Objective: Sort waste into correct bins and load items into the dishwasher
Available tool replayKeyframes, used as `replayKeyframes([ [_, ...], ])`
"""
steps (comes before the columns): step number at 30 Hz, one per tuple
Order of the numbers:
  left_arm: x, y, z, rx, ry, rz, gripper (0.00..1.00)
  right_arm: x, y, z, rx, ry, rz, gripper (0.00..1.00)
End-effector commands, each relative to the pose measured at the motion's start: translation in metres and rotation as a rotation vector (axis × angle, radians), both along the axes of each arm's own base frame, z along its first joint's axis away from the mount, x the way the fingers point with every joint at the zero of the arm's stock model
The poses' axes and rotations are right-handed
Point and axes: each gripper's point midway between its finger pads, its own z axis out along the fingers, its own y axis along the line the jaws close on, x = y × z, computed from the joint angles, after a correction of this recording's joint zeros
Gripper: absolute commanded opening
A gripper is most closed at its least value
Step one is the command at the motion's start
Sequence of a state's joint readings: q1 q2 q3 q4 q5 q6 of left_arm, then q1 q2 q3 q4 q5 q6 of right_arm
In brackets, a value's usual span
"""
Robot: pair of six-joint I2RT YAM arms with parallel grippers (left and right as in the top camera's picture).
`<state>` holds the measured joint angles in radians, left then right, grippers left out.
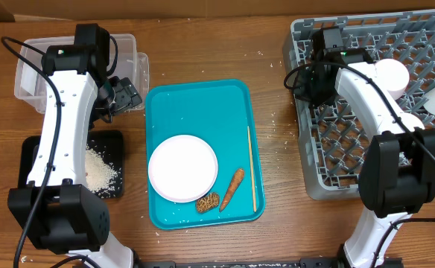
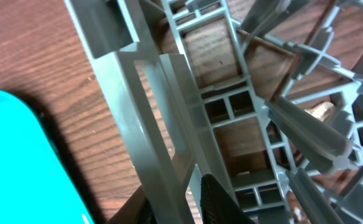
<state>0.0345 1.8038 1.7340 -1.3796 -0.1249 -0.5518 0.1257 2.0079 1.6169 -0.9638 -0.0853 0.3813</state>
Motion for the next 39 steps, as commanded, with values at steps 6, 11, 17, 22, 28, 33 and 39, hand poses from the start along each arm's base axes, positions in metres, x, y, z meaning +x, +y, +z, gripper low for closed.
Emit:
replayKeyframes([
  [6,-0.001,0.001,0.000,0.011,-0.001,0.016,1.00,-0.003,0.028,0.003,0.150,0.043,-0.128,0.21],
  [11,-0.001,0.001,0.000,0.011,-0.001,0.016,1.00,-0.004,0.033,0.003,0.147,0.039,-0.107,0.21],
  [17,-0.001,0.001,0.000,0.011,-0.001,0.016,1.00,-0.005,0.032,0.002,0.133,0.033,-0.056,0.22],
  [22,-0.001,0.001,0.000,0.011,-0.001,0.016,1.00,-0.009,0.031,0.002,0.119,0.041,-0.016,0.26],
  [28,-0.001,0.001,0.000,0.011,-0.001,0.016,1.00,-0.012,0.031,0.003,0.116,0.053,-0.012,0.35],
  [33,-0.001,0.001,0.000,0.011,-0.001,0.017,1.00,-0.006,0.031,0.023,0.116,0.023,0.005,0.45],
  [39,-0.001,0.001,0.000,0.011,-0.001,0.016,1.00,-0.004,0.031,0.064,0.116,-0.016,0.008,0.54],
])
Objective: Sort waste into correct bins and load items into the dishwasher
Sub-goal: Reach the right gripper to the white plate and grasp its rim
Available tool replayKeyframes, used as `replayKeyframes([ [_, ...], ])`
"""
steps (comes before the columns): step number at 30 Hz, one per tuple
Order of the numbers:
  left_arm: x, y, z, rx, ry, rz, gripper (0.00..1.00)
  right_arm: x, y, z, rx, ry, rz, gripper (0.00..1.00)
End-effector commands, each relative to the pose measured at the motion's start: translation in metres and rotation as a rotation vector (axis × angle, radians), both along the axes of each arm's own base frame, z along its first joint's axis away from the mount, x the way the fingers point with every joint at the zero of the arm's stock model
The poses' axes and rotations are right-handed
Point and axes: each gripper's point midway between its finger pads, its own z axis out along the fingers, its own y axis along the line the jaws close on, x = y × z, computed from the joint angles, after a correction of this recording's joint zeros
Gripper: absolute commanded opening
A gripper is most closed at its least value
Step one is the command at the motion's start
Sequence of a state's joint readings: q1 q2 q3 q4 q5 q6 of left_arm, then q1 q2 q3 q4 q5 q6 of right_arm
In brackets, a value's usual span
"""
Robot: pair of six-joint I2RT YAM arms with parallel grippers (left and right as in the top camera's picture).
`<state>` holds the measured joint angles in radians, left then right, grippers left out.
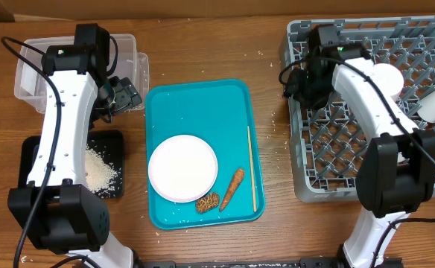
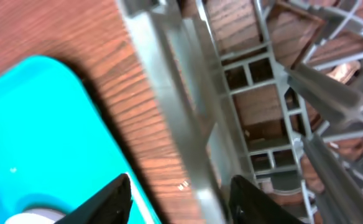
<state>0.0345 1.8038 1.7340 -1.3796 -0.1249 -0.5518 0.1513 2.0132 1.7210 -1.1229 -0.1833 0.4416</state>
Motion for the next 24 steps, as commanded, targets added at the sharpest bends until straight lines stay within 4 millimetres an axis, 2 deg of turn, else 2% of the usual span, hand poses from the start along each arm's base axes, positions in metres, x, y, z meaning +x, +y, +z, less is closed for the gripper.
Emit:
replayKeyframes([
  [1,-0.001,0.001,0.000,0.011,-0.001,0.016,1.00,0.010,0.005,0.050,0.018,-0.107,0.011,0.55],
  [5,-0.001,0.001,0.000,0.011,-0.001,0.017,1.00,0.001,0.008,0.075,0.025,-0.118,0.020,0.55],
  [8,-0.001,0.001,0.000,0.011,-0.001,0.017,1.00,-0.012,0.021,0.083,0.053,-0.102,0.048,0.56],
  [13,-0.001,0.001,0.000,0.011,-0.001,0.017,1.00,-0.045,0.064,0.083,0.108,-0.017,0.152,0.65],
  [15,-0.001,0.001,0.000,0.011,-0.001,0.017,1.00,-0.058,0.084,0.082,0.108,0.000,0.208,0.72],
  [16,-0.001,0.001,0.000,0.011,-0.001,0.016,1.00,-0.064,0.095,0.082,0.109,0.003,0.236,0.80],
  [17,-0.001,0.001,0.000,0.011,-0.001,0.017,1.00,-0.070,0.107,0.082,0.108,0.004,0.268,1.00],
  [21,-0.001,0.001,0.000,0.011,-0.001,0.016,1.00,-0.094,0.149,0.081,0.084,-0.013,0.391,1.00],
  [24,-0.001,0.001,0.000,0.011,-0.001,0.016,1.00,-0.096,0.160,0.071,-0.014,-0.037,0.358,1.00],
])
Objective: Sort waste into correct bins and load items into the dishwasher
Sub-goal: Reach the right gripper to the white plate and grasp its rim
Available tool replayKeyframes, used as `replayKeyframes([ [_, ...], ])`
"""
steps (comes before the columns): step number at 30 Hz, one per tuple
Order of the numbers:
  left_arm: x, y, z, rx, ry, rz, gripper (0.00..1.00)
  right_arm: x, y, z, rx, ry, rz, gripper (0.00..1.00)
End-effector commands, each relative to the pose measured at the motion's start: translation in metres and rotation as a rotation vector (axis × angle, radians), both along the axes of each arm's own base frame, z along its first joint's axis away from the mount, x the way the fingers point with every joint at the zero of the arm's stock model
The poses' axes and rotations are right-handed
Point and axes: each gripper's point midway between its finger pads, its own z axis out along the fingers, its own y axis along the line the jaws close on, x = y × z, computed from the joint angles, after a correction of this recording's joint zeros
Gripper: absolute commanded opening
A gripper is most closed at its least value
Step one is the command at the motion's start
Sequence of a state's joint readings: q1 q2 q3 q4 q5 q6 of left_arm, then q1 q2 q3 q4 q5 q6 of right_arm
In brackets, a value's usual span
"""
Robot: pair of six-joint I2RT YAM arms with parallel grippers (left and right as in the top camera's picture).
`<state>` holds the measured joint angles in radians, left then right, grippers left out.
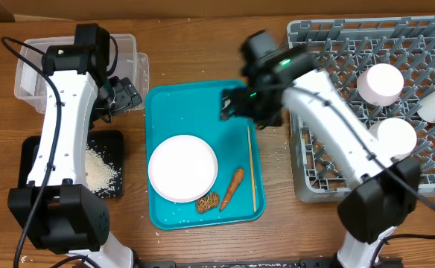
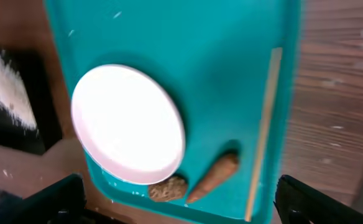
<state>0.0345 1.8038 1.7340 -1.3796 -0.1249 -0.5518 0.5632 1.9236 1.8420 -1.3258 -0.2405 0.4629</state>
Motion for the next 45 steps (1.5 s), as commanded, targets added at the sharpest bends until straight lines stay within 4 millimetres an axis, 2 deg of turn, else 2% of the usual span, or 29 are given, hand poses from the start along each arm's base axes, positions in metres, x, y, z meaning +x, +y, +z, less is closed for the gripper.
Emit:
replayKeyframes([
  [1,-0.001,0.001,0.000,0.011,-0.001,0.016,1.00,0.003,0.006,0.003,-0.084,-0.074,-0.060,1.00],
  [5,-0.001,0.001,0.000,0.011,-0.001,0.016,1.00,-0.006,0.028,-0.009,-0.106,-0.083,-0.012,1.00],
  [8,-0.001,0.001,0.000,0.011,-0.001,0.016,1.00,-0.004,0.041,-0.018,-0.102,-0.112,0.061,0.99],
  [13,-0.001,0.001,0.000,0.011,-0.001,0.016,1.00,-0.002,0.052,-0.041,-0.105,-0.083,0.095,0.81],
  [16,-0.001,0.001,0.000,0.011,-0.001,0.016,1.00,-0.009,0.060,-0.056,-0.081,-0.018,0.118,0.73],
  [19,-0.001,0.001,0.000,0.011,-0.001,0.016,1.00,-0.018,0.067,-0.069,-0.057,0.038,0.176,0.70],
  [25,-0.001,0.001,0.000,0.011,-0.001,0.017,1.00,-0.021,0.065,-0.093,-0.088,0.094,0.179,0.58],
  [34,-0.001,0.001,0.000,0.011,-0.001,0.016,1.00,-0.032,0.067,-0.128,-0.106,0.198,0.184,0.57],
  [41,-0.001,0.001,0.000,0.011,-0.001,0.016,1.00,-0.036,0.066,-0.144,-0.118,0.239,0.181,0.52],
  [45,-0.001,0.001,0.000,0.011,-0.001,0.016,1.00,-0.035,0.067,-0.144,-0.118,0.237,0.180,0.38],
])
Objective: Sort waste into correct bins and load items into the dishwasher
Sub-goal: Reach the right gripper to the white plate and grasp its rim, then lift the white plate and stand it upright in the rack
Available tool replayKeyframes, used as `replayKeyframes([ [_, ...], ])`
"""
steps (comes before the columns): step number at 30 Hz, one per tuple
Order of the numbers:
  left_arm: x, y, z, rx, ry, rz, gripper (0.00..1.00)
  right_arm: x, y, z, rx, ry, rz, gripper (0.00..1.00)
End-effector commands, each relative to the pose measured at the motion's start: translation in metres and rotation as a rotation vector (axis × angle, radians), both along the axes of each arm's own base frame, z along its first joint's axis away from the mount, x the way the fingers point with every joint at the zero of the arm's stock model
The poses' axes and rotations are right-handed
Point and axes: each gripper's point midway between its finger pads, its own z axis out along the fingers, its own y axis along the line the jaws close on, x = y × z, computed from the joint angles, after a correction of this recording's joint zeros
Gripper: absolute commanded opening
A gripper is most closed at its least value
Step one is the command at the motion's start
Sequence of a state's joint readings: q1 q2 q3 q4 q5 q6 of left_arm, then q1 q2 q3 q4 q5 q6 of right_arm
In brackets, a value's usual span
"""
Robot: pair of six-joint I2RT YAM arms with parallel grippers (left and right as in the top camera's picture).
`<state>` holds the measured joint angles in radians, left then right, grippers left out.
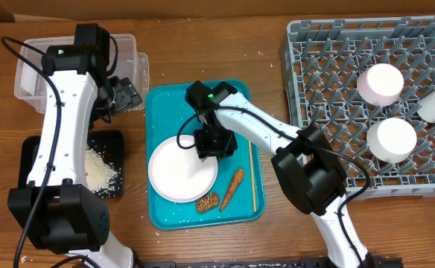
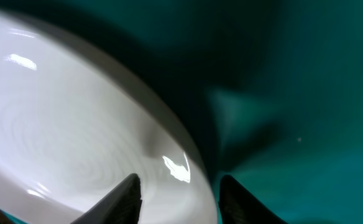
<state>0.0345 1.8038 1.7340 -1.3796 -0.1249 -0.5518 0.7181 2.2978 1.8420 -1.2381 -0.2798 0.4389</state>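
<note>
A white plate (image 1: pixel 182 167) lies on the teal tray (image 1: pixel 165 104), with a carrot (image 1: pixel 232 187), a brown food scrap (image 1: pixel 207 201) and a wooden stick (image 1: pixel 251 167) beside it. My right gripper (image 1: pixel 208 145) is low at the plate's upper right rim. In the right wrist view the right gripper (image 2: pixel 178 199) is open, one finger over the plate (image 2: pixel 76 124) and the other over the tray (image 2: pixel 306 93). My left gripper (image 1: pixel 126 95) hangs by the clear bin (image 1: pixel 31 74); its jaws are not readable.
A grey dish rack (image 1: pixel 307 45) at the right holds three white cups (image 1: pixel 391 139). A black tray (image 1: pixel 35 149) with rice sits at the left, below the clear bin. Crumbs lie scattered on the wooden table (image 1: pixel 277 223).
My right gripper was high over the tray's upper right part. It is now down at the plate's upper right rim, open, with its fingers either side of the rim. The left arm is unchanged.
My right gripper was first at the rack's left wall with its fingers close together. Then it stood open beside that wall, and the rack had shifted slightly. Then it was above the tray, and now it is low at the plate's rim.
</note>
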Motion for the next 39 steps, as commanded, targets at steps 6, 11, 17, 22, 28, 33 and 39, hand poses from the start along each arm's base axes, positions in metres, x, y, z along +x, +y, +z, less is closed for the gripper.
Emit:
replayKeyframes([
  [6,-0.001,0.001,0.000,0.011,-0.001,0.016,1.00,0.005,0.008,0.004,0.028,-0.018,-0.004,0.25],
  [11,-0.001,0.001,0.000,0.011,-0.001,0.016,1.00,0.004,0.007,0.003,0.025,-0.015,-0.003,0.31],
  [17,-0.001,0.001,0.000,0.011,-0.001,0.017,1.00,0.005,0.008,0.003,0.027,-0.017,-0.004,0.34],
  [22,-0.001,0.001,0.000,0.011,-0.001,0.016,1.00,0.006,0.008,0.003,0.029,-0.020,-0.004,0.20],
  [28,-0.001,0.001,0.000,0.011,-0.001,0.016,1.00,0.005,0.007,0.004,0.025,-0.019,-0.003,0.04],
  [33,-0.001,0.001,0.000,0.011,-0.001,0.017,1.00,0.020,-0.012,0.018,0.001,-0.038,-0.046,0.04],
  [39,-0.001,0.001,0.000,0.011,-0.002,0.016,1.00,0.054,-0.043,0.066,0.025,-0.092,-0.133,0.04],
])
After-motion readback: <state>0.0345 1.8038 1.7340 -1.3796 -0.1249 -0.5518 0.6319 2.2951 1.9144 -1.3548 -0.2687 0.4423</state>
